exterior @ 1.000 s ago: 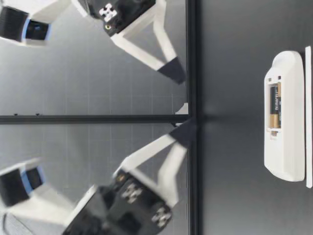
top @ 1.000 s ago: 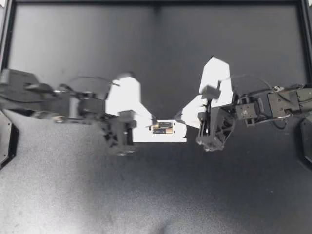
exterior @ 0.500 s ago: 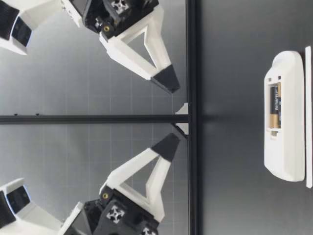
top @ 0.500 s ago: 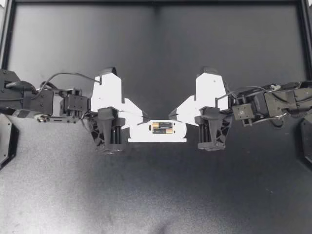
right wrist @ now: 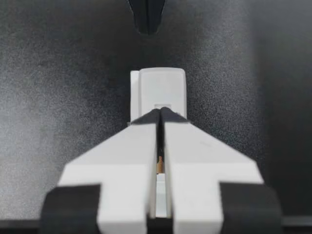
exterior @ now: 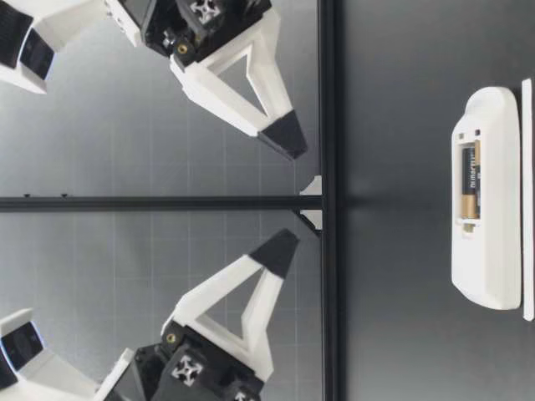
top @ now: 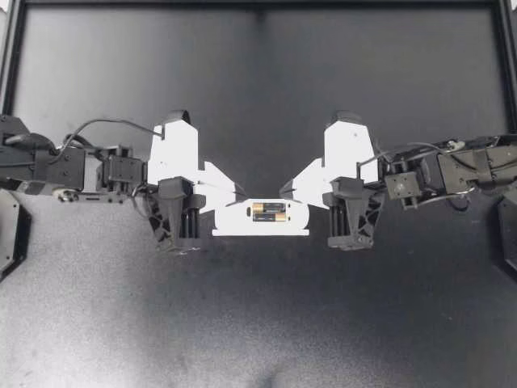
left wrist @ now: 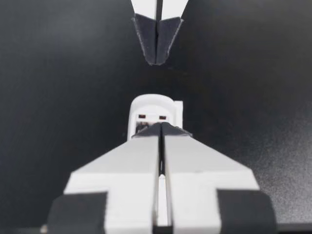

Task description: Place the battery into the slot of the remote controller.

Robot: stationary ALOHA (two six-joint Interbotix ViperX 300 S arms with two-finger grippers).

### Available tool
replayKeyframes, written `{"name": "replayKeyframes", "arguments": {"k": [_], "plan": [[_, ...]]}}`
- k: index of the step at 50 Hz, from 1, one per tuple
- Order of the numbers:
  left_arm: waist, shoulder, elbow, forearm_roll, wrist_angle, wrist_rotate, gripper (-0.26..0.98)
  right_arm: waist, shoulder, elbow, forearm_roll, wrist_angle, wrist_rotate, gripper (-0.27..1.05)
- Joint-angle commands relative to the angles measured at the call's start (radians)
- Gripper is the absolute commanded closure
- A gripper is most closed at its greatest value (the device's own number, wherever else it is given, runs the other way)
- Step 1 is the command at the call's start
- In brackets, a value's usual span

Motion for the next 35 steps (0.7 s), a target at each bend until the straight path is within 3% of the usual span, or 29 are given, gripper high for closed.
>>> {"name": "replayKeyframes", "arguments": {"k": [1, 35], "plan": [[0.003, -0.023, -0.011, 0.002, -0.005, 0.000, 0.89, -0.005, -0.015, -0.018, 0.002, -0.008, 0.002, 0.89], [0.003, 0.002, -0.005, 0.005, 0.009, 0.003, 0.89, -0.005, 0.000, -0.014, 0.002, -0.006, 0.002, 0.89]]}}
